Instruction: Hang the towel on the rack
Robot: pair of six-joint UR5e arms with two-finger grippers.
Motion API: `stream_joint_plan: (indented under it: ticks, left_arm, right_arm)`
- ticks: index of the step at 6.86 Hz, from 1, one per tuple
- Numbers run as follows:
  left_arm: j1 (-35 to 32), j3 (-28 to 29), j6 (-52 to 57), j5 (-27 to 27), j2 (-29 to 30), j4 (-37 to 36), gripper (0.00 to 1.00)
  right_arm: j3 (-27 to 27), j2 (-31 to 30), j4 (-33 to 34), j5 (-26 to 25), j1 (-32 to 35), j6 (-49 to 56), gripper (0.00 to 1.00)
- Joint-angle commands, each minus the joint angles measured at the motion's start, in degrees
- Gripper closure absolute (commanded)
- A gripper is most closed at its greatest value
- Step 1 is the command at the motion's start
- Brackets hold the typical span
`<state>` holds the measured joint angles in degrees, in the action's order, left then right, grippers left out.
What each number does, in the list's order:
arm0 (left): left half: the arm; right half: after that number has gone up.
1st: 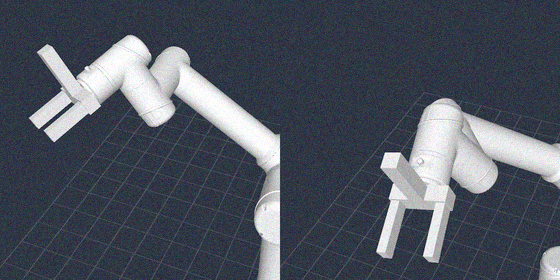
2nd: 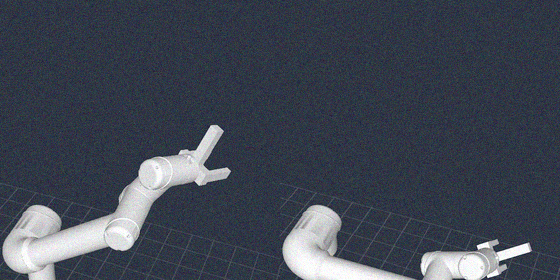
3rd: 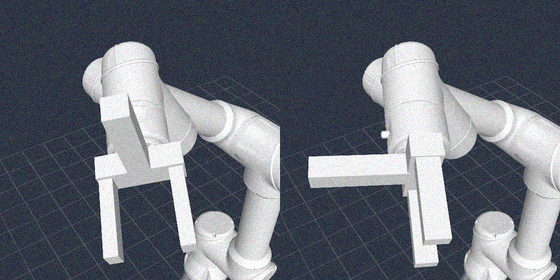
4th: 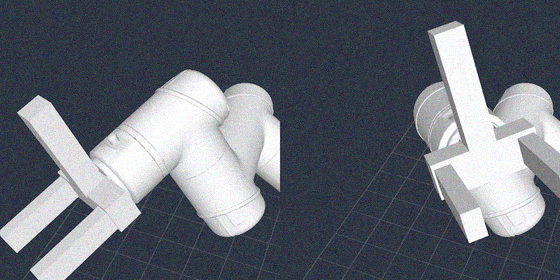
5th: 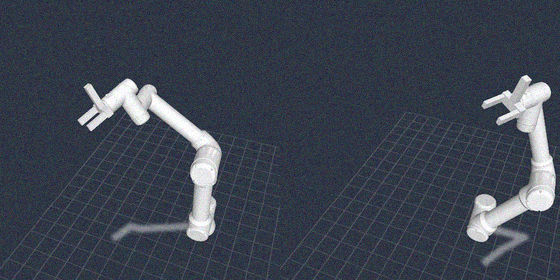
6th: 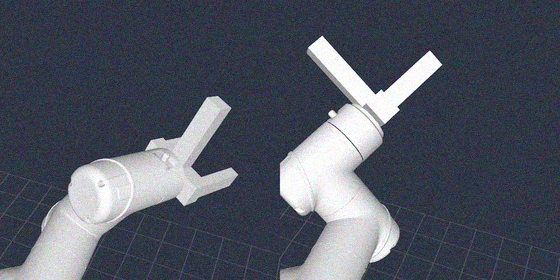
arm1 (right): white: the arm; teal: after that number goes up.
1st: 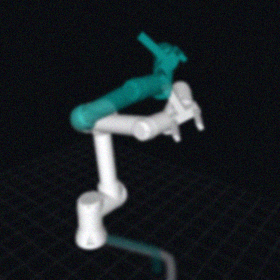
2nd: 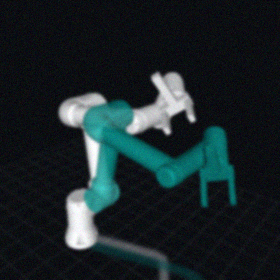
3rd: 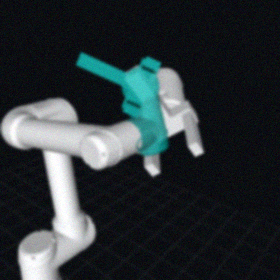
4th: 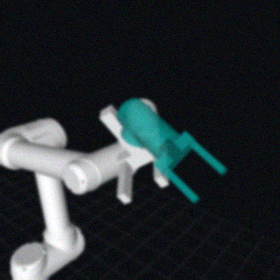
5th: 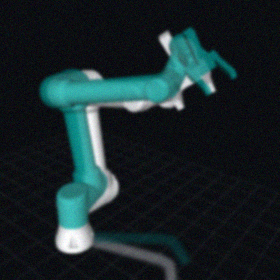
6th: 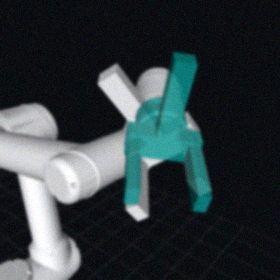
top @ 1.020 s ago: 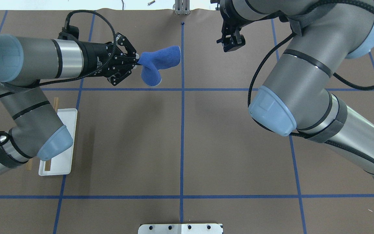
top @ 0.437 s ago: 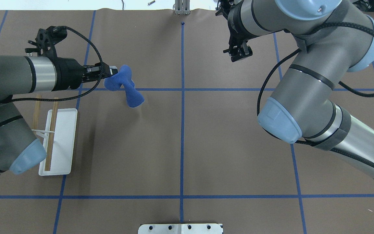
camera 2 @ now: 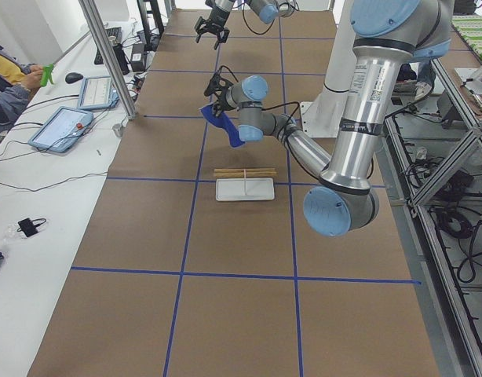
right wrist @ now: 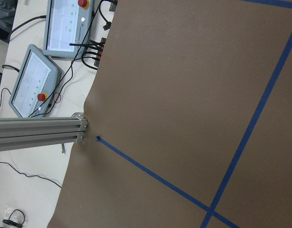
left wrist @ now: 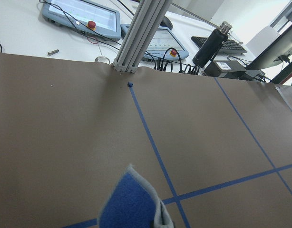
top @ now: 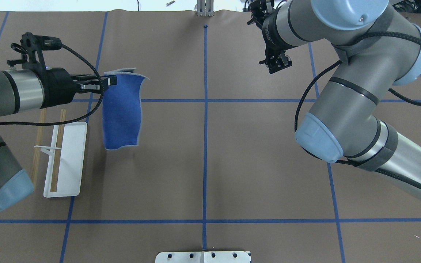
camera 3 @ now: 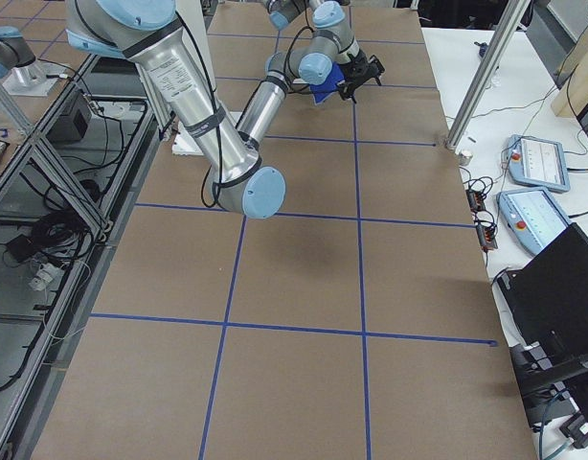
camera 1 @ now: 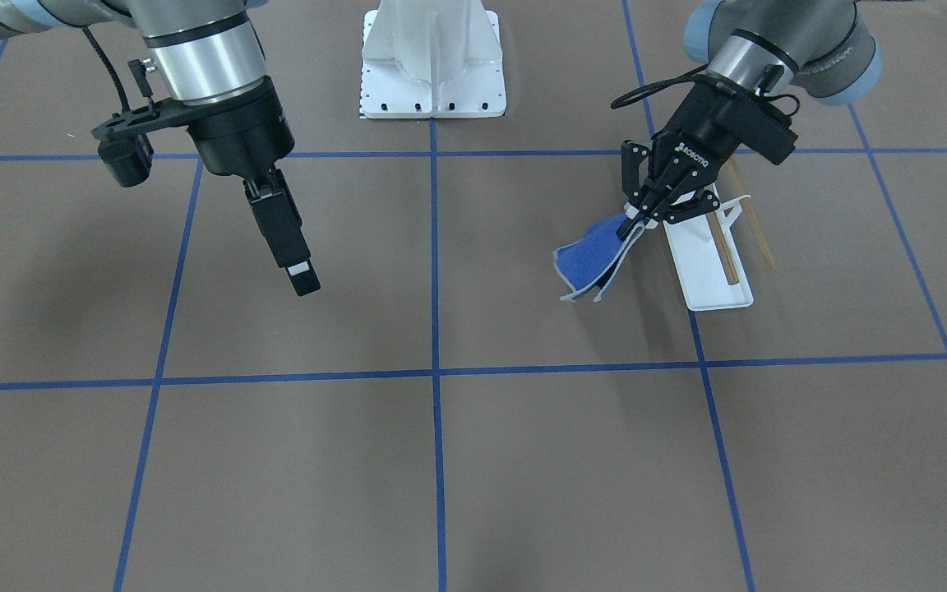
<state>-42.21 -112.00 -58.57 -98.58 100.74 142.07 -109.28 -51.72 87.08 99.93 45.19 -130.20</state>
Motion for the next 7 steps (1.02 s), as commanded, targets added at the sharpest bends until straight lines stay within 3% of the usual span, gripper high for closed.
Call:
stream_joint_plan:
  ticks: [1, 2, 3, 4, 6, 7]
  left_arm:
    - [3.07, -4.43, -6.76, 7.90, -6.84, 0.93, 1.00]
    - [9.19, -5.50, -9.78, 19.01, -11.05, 4.24, 1.00]
    - [12.04, -5.68, -10.07, 25.04, -17.01, 11.14, 1.00]
    - [12.67, -5.68, -9.99, 27.54, -21.94, 13.91, 1.00]
    - [20.90, -5.51, -10.08, 39.46, -25.23, 15.52, 1.00]
    - [21.46, -5.51, -10.77, 39.87, -27.76, 17.17, 1.00]
  right_arm:
    - [-0.06, -1.27, -0.25, 0.00, 0.07, 1.79, 0.00]
    - [0.03, -1.27, -0.77, 0.00, 0.07, 1.79, 0.00]
    - [0.11, -1.36, -0.86, 0.00, 0.07, 1.88, 0.00]
    - [0.11, -1.45, -0.95, 0.00, 0.07, 1.79, 0.00]
    - [0.29, -1.71, -0.95, 0.00, -0.10, 1.70, 0.00]
    - [0.55, -2.23, -1.04, 0.00, -0.10, 2.05, 0.00]
